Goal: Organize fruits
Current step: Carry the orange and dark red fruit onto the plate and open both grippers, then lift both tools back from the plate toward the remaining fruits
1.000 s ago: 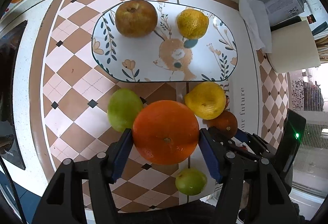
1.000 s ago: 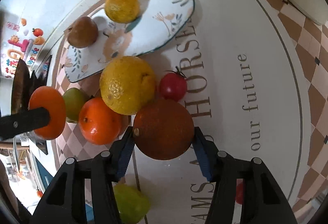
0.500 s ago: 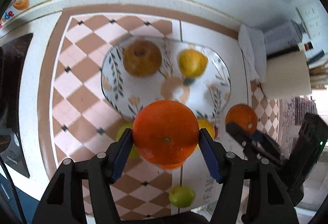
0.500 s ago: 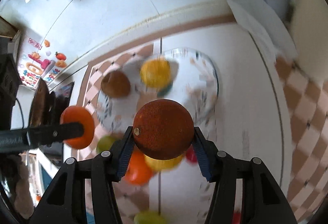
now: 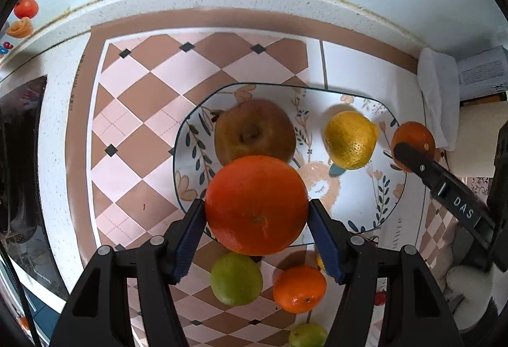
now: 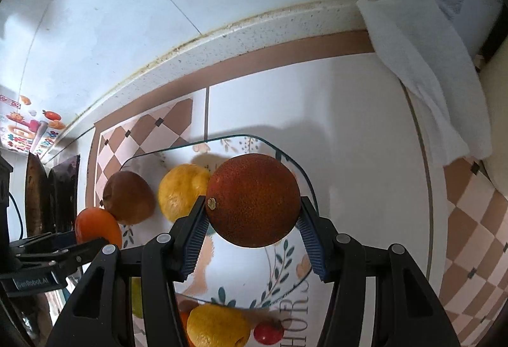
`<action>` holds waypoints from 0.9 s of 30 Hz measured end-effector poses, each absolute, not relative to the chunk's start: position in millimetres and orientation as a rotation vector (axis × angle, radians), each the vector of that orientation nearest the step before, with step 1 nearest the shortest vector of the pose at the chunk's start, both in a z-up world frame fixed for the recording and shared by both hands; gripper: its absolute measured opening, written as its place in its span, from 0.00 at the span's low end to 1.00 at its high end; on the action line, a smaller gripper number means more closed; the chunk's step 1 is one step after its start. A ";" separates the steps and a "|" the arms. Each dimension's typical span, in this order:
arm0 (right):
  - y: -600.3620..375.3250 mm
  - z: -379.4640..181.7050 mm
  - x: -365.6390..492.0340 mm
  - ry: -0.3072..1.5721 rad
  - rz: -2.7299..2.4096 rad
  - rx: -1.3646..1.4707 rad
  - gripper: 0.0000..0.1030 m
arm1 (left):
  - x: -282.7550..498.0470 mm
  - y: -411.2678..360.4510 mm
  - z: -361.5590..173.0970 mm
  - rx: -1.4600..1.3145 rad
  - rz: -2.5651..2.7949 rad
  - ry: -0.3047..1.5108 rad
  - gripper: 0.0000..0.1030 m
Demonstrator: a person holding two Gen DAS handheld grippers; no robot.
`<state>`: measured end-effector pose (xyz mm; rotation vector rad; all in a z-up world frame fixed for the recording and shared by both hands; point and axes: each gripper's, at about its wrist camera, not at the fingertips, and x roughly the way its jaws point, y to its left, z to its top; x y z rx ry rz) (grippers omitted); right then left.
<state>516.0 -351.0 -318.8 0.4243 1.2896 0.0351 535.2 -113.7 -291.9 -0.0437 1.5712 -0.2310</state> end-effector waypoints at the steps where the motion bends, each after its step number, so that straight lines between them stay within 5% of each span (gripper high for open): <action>1: -351.7 -322.2 520.3 1.304 0.040 0.422 0.56 | 536.1 -113.9 -293.6 -0.047 -0.229 1.574 0.61; 17: -336.6 -341.3 535.1 1.399 0.092 0.344 0.58 | 539.4 -120.6 -309.6 -0.067 -0.212 1.621 0.61; 21: -331.3 -333.0 536.5 1.403 0.086 0.310 0.76 | 540.6 -120.9 -305.5 -0.056 -0.205 1.607 0.62; 27: -319.9 -322.1 521.6 1.422 0.067 0.233 0.77 | 534.9 -120.0 -306.0 -0.025 -0.164 1.599 0.85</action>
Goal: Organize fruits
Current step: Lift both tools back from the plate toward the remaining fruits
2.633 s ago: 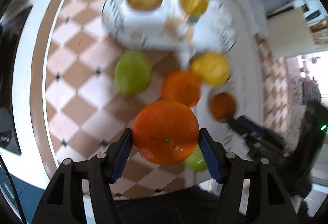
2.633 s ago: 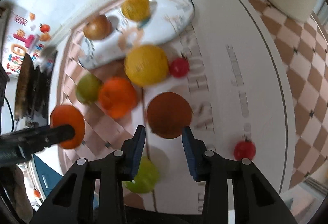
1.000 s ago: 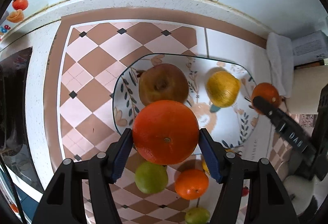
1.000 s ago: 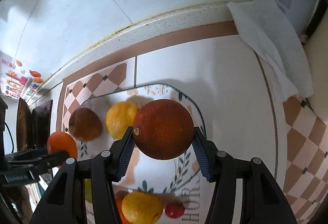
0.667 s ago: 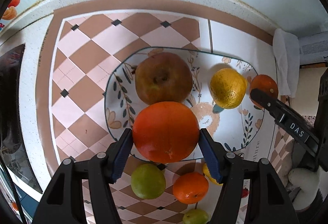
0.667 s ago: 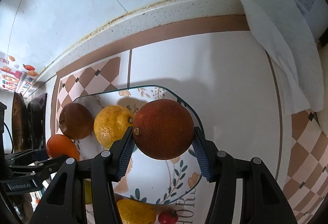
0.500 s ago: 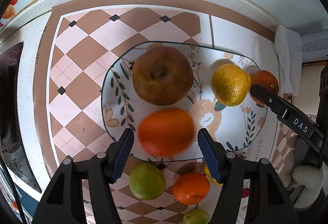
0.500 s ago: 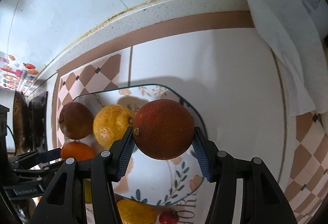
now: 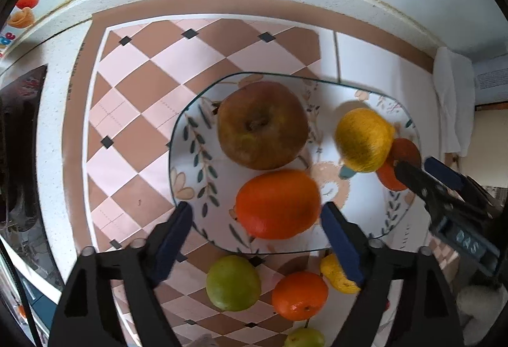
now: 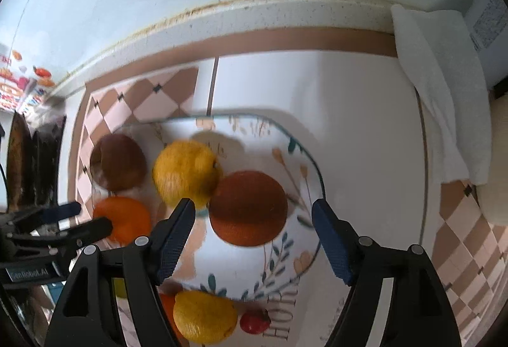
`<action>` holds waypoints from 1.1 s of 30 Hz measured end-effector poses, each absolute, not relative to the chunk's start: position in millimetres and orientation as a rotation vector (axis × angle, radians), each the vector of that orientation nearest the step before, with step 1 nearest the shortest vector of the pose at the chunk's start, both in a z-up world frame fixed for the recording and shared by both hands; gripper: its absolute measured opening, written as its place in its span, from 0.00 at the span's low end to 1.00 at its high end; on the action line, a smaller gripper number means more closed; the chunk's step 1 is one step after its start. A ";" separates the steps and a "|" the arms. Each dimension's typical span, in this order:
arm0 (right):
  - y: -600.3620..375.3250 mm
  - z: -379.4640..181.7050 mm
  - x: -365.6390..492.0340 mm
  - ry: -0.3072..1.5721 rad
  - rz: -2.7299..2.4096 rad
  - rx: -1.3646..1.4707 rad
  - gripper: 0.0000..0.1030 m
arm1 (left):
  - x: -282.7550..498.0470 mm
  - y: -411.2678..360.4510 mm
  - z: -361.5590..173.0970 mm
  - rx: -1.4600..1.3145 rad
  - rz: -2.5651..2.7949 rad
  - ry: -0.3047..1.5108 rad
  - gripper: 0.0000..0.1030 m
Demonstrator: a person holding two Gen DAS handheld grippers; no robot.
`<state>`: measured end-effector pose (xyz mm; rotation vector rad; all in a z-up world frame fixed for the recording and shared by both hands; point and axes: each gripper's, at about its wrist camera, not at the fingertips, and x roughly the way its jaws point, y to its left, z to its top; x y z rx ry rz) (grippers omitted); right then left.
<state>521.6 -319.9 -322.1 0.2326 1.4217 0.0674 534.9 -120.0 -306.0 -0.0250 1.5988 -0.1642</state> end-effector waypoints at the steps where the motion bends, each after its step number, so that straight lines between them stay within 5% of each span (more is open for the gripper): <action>1: -317.9 -322.2 518.3 1.428 0.062 0.221 0.83 | 532.0 -120.7 -306.1 -0.014 -0.161 1.595 0.85; 13: -311.1 -307.4 457.7 1.412 -0.023 0.213 0.89 | 482.5 -120.2 -277.8 0.070 -0.167 1.492 0.85; 33: -294.8 -190.6 354.7 1.221 -0.073 0.253 0.89 | 390.4 -92.7 -169.9 0.062 -0.193 1.194 0.85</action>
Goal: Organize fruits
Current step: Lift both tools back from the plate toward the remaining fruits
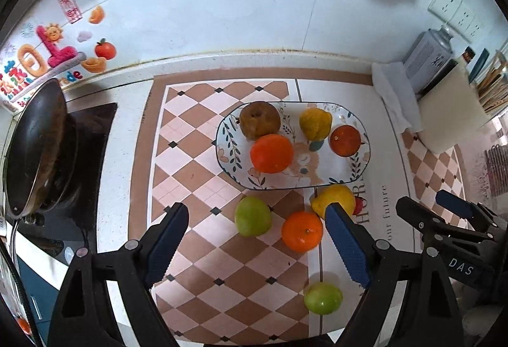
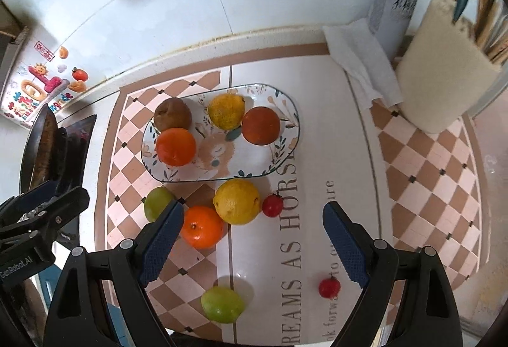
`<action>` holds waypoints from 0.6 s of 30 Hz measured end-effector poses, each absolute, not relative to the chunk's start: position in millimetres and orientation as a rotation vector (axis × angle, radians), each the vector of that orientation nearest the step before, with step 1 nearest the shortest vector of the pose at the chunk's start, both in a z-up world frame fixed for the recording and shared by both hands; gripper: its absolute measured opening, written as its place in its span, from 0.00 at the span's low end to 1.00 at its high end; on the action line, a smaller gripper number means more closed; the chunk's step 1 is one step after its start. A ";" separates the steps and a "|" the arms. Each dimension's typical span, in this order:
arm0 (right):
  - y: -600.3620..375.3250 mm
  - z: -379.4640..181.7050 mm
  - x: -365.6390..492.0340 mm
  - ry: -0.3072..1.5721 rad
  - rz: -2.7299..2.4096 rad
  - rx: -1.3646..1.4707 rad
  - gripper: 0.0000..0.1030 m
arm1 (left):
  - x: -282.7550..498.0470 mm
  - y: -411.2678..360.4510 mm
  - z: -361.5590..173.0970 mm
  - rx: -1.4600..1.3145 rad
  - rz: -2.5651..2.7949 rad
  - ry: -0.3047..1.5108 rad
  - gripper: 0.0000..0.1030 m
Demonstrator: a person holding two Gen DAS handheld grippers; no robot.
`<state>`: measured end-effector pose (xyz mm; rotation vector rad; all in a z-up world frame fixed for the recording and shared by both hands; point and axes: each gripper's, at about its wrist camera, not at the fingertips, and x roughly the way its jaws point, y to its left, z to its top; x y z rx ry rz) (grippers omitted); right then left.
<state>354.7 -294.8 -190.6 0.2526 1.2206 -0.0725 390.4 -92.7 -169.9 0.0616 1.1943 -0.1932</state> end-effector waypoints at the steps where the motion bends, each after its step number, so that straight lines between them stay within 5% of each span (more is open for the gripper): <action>1: -293.5 -185.5 350.2 1.213 -0.073 0.250 0.89 | 386.0 -90.6 -167.3 0.054 -0.194 1.191 0.85; 18: -272.9 -116.9 297.4 1.081 -0.073 0.242 0.89 | 334.3 -80.4 -125.4 0.066 -0.192 1.066 0.85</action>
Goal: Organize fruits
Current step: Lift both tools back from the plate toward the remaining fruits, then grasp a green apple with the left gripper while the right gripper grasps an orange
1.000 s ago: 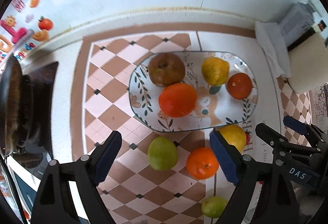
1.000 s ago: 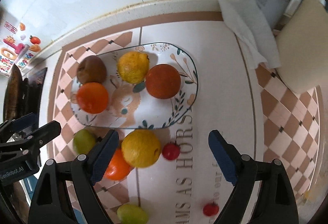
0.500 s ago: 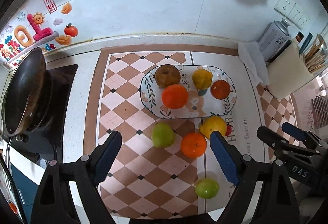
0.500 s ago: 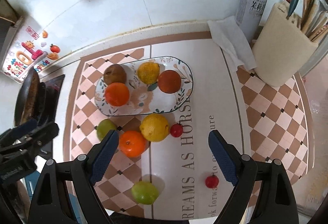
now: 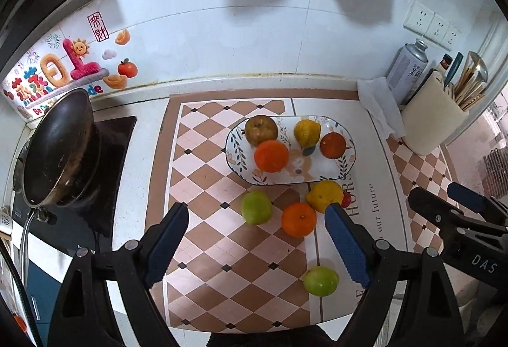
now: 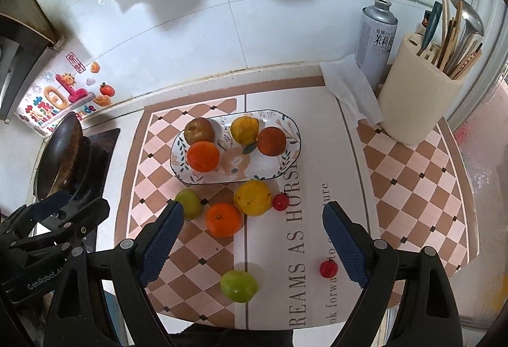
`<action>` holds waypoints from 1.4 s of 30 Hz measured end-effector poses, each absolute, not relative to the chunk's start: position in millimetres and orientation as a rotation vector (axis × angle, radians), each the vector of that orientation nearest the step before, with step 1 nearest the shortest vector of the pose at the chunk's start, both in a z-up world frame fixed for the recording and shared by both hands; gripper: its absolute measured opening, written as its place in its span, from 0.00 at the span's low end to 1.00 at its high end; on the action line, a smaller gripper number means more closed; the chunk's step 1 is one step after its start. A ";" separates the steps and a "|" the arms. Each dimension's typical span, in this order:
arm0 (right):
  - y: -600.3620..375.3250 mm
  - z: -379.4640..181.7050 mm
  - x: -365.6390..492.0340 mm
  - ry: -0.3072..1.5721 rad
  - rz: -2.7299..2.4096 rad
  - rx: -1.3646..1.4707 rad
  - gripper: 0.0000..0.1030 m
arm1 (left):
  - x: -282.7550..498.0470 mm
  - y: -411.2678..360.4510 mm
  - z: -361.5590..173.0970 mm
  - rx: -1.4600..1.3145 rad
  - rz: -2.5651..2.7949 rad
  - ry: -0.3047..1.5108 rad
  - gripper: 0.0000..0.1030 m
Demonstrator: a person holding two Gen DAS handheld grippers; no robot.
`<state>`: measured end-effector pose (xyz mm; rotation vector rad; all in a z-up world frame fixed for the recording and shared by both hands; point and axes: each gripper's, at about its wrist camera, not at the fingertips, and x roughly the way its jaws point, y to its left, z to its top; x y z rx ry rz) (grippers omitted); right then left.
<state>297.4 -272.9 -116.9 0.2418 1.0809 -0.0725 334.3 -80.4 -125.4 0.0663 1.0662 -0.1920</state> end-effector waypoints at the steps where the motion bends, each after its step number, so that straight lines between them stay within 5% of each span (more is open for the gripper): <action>1: -272.4 -115.5 295.9 1.077 -0.073 0.246 0.89 | 333.7 -80.4 -125.1 0.064 -0.192 1.064 0.85; 17: -282.8 -169.6 311.8 1.185 -0.056 0.332 0.89 | 355.1 -87.6 -165.6 0.055 -0.151 1.180 0.86; 20: -281.8 -200.1 324.6 1.247 -0.030 0.365 0.89 | 369.4 -76.5 -190.4 0.040 -0.102 1.255 0.94; 31: -228.9 -337.3 372.7 1.481 0.118 0.455 0.88 | 398.8 -18.2 -251.0 -0.046 0.083 1.392 0.94; 38: -208.0 -368.9 380.6 1.483 0.112 0.470 0.64 | 417.8 -26.3 -279.8 -0.163 0.022 1.493 0.94; 42: -214.9 -367.8 375.4 1.480 0.115 0.459 0.63 | 434.0 -47.7 -301.8 -0.159 -0.045 1.564 0.94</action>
